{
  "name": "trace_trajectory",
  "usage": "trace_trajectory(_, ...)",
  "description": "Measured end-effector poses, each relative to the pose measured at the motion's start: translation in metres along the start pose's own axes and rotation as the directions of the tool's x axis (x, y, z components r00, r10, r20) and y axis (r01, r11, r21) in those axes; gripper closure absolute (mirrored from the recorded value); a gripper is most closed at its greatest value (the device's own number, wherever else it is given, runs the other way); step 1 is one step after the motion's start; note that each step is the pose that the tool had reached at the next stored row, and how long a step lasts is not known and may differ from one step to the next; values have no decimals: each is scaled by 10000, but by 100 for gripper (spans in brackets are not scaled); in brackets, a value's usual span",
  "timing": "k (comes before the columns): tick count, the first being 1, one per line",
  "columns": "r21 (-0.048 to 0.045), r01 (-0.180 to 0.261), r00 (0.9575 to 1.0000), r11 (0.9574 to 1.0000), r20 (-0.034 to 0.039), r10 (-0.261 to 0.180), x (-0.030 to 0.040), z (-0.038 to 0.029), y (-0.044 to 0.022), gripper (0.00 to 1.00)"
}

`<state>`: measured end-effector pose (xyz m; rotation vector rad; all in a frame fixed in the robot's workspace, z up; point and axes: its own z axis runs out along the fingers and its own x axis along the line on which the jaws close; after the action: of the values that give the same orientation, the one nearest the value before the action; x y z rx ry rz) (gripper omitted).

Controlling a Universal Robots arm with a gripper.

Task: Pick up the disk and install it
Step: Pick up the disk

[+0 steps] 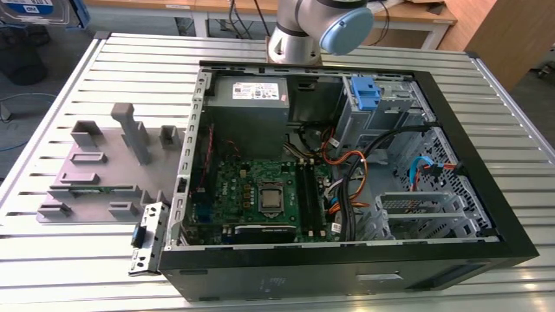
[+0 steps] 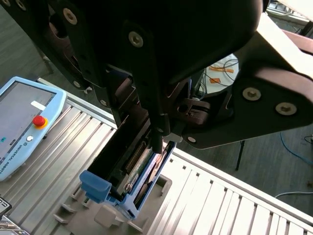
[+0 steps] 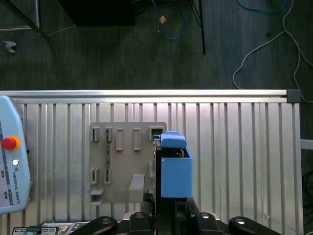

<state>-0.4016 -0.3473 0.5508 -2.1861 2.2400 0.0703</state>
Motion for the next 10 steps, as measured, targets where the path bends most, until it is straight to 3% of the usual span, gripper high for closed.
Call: trace_trajectory(10, 2, 0, 10000, 10000, 1, 0, 0, -19, 1, 65)
